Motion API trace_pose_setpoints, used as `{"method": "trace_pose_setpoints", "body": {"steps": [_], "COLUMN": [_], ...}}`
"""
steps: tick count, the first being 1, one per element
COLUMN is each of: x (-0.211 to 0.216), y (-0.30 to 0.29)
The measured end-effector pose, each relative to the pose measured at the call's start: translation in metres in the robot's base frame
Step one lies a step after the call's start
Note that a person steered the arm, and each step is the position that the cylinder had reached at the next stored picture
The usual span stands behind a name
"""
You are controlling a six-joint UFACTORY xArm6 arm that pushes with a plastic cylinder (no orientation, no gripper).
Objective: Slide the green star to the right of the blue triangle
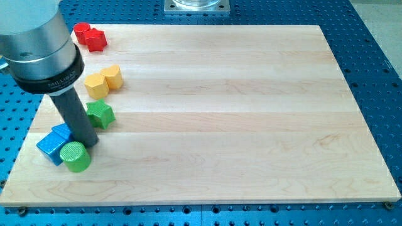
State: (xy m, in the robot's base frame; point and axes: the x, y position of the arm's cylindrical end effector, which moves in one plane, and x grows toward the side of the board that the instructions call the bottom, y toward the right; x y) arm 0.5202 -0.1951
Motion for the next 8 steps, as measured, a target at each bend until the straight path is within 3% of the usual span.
{"method": "trace_pose_setpoints", "body": {"steps": [2, 5, 6, 7, 8], "x": [0.020, 0.041, 0.009, -0.061, -0.100], "y": [0.008, 0.087, 0.111, 0.118, 0.112]}}
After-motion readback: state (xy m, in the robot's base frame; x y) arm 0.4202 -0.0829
